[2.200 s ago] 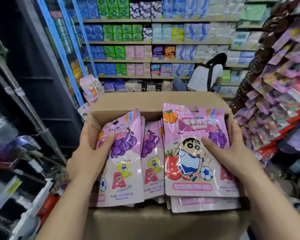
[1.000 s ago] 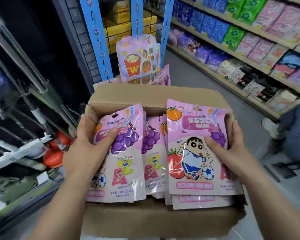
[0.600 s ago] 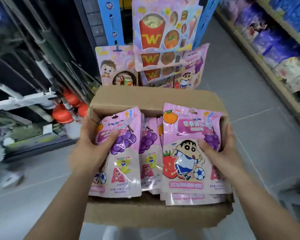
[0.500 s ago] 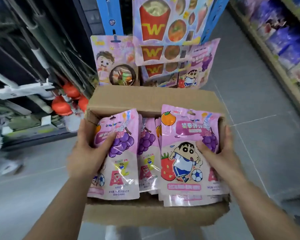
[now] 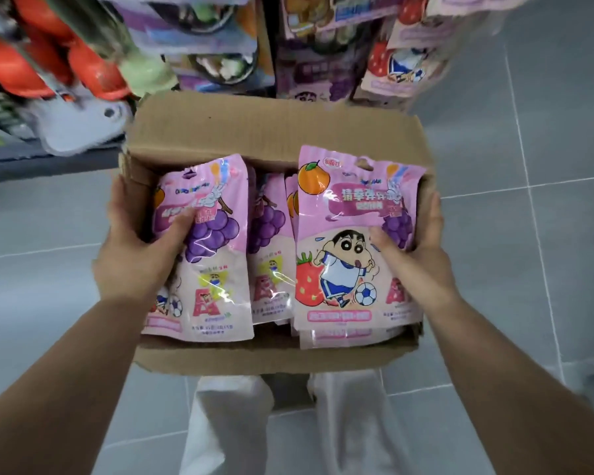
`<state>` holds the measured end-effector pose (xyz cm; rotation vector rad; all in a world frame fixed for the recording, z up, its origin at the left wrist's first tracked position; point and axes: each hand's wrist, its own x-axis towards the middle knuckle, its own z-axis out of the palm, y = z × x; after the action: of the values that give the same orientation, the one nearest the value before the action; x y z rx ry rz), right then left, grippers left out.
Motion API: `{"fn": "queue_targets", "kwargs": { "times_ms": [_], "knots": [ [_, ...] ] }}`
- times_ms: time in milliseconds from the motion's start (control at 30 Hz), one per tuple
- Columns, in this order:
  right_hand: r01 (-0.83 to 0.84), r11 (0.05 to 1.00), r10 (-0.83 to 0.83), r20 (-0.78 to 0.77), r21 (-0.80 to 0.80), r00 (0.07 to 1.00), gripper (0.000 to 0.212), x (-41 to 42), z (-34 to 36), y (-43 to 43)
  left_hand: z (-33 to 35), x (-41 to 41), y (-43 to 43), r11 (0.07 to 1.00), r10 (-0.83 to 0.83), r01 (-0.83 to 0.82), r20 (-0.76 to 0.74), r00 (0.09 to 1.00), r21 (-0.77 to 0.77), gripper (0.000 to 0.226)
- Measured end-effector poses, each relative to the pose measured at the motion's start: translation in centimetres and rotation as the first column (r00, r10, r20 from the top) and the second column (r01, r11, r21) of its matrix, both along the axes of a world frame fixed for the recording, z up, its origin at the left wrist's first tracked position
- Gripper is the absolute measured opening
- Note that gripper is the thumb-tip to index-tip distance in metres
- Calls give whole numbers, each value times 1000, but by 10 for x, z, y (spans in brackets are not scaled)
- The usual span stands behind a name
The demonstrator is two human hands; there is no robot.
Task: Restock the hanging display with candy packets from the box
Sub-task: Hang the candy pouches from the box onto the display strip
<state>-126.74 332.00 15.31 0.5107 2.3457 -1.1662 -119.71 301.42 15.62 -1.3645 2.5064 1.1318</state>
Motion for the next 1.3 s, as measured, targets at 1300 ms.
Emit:
{"fn": "queue_targets", "kwargs": {
  "times_ms": [1300],
  "knots": [
    [-207,945,151,223,254,963,43,-35,-234,-33,-237,12,-26,923,42,-186,392,919,337,64]
  ]
}}
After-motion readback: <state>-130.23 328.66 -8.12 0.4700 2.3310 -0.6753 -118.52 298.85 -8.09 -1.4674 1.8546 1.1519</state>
